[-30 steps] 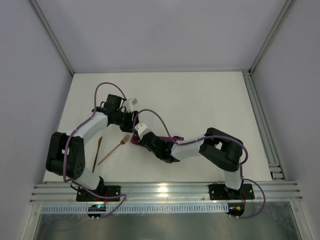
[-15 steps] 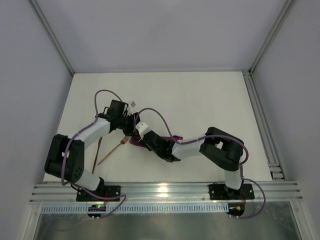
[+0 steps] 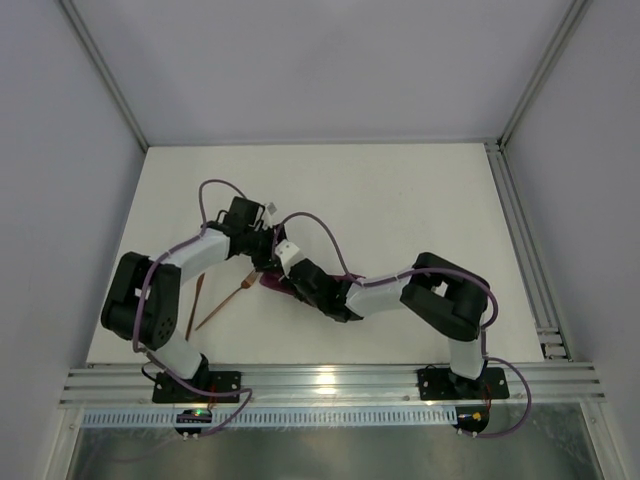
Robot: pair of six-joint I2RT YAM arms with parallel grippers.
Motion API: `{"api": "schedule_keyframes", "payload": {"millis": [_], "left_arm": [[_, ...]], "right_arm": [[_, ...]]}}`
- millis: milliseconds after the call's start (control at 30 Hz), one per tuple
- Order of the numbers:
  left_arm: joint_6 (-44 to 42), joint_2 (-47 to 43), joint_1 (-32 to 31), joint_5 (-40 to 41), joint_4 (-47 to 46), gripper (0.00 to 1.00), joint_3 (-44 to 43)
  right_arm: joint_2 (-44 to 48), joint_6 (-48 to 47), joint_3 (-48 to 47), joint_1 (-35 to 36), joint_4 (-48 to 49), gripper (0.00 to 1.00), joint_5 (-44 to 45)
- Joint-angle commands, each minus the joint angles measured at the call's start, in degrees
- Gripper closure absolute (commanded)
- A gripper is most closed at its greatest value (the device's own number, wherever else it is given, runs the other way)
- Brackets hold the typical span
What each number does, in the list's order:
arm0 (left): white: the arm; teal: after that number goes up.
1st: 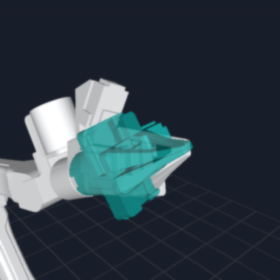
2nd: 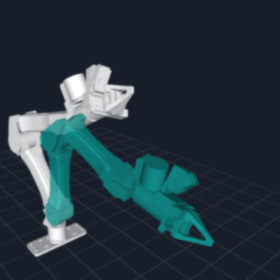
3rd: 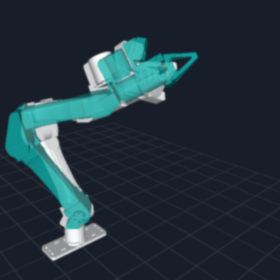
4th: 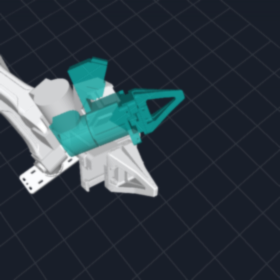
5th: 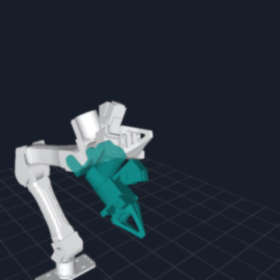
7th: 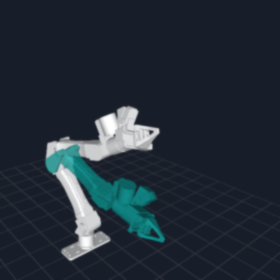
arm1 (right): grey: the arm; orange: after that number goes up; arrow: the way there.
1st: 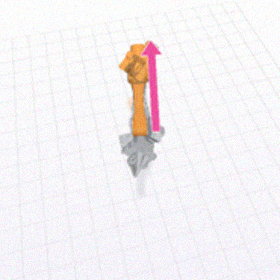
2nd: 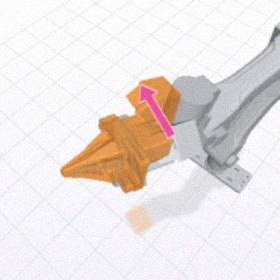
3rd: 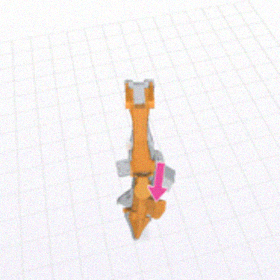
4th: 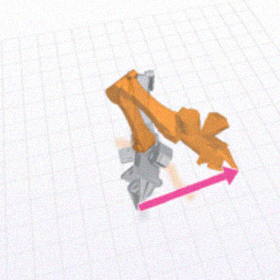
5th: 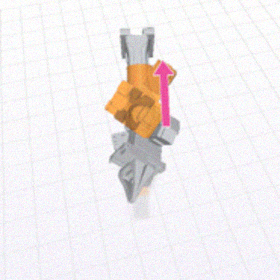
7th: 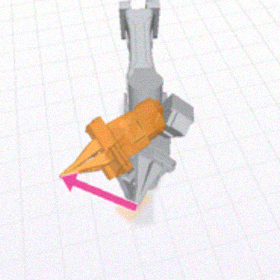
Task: Fold the napkin into a case and place the utensils inside
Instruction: Stuff the top corner of the smaller-rectangle-folded napkin into the folded napkin.
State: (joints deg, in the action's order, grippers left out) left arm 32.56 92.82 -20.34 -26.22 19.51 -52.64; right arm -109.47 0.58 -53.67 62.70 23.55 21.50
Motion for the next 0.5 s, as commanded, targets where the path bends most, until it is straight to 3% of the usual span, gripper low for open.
{"api": "schedule_keyframes", "payload": {"millis": [0,167,467], "left_arm": [[-0.6,-3.9,2.2,-2.2,3.1,0.44,-5.1],[-1.3,-8.6,4.5,-3.5,6.6,0.42,-4.9],[0.4,-5.7,2.7,-2.4,2.6,0.41,-2.1]], "right_arm": [[1.8,3.3,1.1,-1.7,1.1,0.97,-2.7],[1.9,6.4,1.3,-3.6,1.8,0.97,-5.1],[-0.7,9.6,-2.6,-5.0,0.1,0.97,-6.5]]}}
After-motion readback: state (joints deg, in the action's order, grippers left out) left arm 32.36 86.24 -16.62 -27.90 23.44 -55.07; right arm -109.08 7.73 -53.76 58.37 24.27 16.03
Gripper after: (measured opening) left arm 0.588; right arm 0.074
